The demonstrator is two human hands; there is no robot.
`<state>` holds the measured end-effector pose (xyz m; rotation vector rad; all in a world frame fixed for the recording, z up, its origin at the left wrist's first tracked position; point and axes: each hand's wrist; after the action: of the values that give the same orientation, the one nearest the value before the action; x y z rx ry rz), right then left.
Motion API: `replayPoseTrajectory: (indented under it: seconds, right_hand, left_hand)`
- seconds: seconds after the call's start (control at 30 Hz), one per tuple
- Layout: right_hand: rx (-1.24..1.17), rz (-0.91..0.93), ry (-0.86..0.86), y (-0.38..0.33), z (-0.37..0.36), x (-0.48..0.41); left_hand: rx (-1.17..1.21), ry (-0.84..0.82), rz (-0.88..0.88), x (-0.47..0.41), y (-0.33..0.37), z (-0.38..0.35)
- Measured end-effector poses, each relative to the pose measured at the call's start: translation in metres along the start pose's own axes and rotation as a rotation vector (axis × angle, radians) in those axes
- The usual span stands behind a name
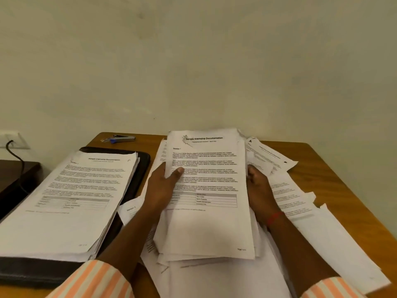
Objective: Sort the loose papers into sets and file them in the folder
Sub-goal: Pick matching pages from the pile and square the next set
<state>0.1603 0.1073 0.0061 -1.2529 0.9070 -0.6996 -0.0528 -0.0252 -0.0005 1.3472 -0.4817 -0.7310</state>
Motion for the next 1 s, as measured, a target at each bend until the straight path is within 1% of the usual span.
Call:
replayPoseTrajectory:
  seconds: [0.07, 0.1, 0.13, 0.2, 0.27, 0.3, 0.33, 0.43, 0.57, 0.9, 1.0]
  right_hand:
    - [-0.041, -0.030, -0.012, 0.004, 0.001, 0.000]
    - [-0.023, -0.033, 0.017, 0.007, 0.002, 0.000]
    - [0.063, -0.024, 0.070, 0.009, 0.003, -0.002]
    - [0.386, 0.027, 0.171, 0.013, 0.009, -0.007]
    - [0.730, 0.004, 0.204, 0.015, 0.019, -0.012]
    - [0.827, -0.033, 0.205, 0.015, 0.024, -0.014]
    - [0.869, -0.063, 0.197, 0.016, 0.027, -0.015]
    - [0.792, -0.119, 0.142, 0.018, 0.027, -0.016]
    - [0.832, -0.130, 0.068, 0.017, 0.020, -0.016]
    - [0.827, -0.092, 0.101, 0.017, 0.019, -0.014]
    - [0.795, -0.096, 0.127, 0.021, 0.021, -0.016]
  left_hand:
    - [-0.029, -0.011, 0.045, -0.003, -0.001, 0.004]
    - [-0.044, -0.016, 0.073, -0.004, -0.001, 0.006]
    - [-0.059, -0.026, 0.092, -0.005, -0.001, 0.009]
    - [-0.084, -0.055, 0.127, -0.007, 0.000, 0.012]
    - [-0.088, -0.073, 0.189, -0.008, -0.003, 0.015]
    - [-0.085, -0.079, 0.225, -0.009, -0.005, 0.016]
    - [-0.081, -0.085, 0.256, -0.009, -0.006, 0.016]
    - [-0.129, -0.095, 0.289, -0.009, -0.008, 0.013]
    - [-0.166, -0.101, 0.281, -0.007, -0.005, 0.011]
    - [-0.233, -0.189, 0.300, -0.007, 0.002, 0.010]
    - [-0.237, -0.204, 0.334, -0.010, 0.002, 0.013]
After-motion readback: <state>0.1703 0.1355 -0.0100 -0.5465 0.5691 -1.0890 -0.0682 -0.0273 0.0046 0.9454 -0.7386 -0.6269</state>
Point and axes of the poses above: each hand's wrist, its own x-axis away from the middle knuckle, its own z-axis out of the back of the hand, y = z × x, and after that the axes turned 1 degree about z, right-handed
